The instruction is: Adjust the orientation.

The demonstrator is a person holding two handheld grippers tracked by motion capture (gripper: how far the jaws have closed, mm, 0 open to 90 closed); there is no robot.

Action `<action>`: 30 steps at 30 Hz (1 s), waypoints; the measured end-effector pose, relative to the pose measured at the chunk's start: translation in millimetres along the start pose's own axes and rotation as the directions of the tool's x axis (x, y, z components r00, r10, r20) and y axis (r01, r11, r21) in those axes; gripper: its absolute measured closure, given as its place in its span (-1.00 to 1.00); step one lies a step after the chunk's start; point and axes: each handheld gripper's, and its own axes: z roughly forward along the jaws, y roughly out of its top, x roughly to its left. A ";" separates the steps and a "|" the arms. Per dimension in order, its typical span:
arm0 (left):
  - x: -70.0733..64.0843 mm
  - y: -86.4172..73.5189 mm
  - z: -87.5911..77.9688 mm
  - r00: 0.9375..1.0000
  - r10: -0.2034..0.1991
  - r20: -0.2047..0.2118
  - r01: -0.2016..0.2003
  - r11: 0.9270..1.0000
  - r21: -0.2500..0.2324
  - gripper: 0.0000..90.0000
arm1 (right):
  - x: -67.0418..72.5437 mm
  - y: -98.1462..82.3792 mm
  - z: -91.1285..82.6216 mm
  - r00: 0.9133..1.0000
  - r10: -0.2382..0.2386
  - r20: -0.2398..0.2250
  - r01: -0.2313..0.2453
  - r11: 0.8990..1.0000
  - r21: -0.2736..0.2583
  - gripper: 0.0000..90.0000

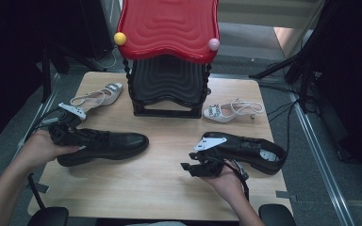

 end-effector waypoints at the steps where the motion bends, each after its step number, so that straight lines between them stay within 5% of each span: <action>1: 0.0 0.0 0.0 1.000 0.000 0.000 0.000 1.000 0.000 0.86 | 0.0 0.0 0.0 1.000 0.000 0.000 0.000 1.000 0.000 0.11; 17: -43.6 38.7 55.7 0.997 0.053 0.059 -0.052 0.999 -0.016 0.85 | -2.0 0.4 -4.6 1.000 0.004 0.005 -0.004 1.000 -0.011 0.11; 30: -55.9 35.7 80.4 0.995 0.042 0.094 -0.037 0.998 -0.052 0.84 | -2.5 0.3 -1.5 1.000 0.008 0.003 -0.008 1.000 0.006 0.12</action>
